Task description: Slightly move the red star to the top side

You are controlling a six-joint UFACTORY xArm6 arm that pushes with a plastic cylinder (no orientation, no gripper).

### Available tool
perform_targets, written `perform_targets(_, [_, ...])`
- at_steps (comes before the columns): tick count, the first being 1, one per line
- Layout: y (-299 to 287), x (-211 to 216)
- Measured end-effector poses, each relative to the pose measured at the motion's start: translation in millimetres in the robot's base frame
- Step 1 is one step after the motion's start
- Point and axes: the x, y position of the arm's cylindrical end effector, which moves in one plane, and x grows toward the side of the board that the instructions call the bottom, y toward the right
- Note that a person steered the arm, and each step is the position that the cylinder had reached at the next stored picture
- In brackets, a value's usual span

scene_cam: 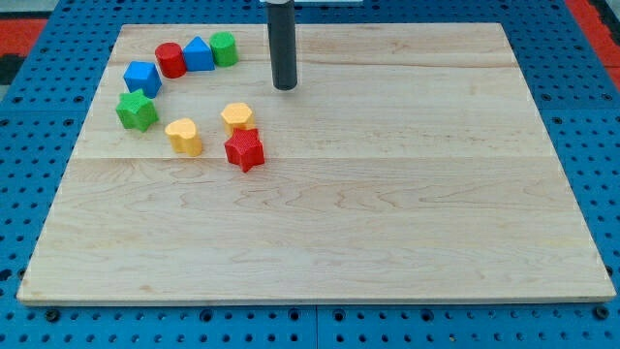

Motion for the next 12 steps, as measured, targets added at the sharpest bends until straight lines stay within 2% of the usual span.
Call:
perform_targets(2, [0, 3])
perform_targets(3, [0, 20])
perform_targets(4, [0, 52])
perform_targets(6, [0, 154])
perform_targets(8, [-54, 158])
perform_targets(10, [-45, 160])
perform_targets(12, [-44, 144])
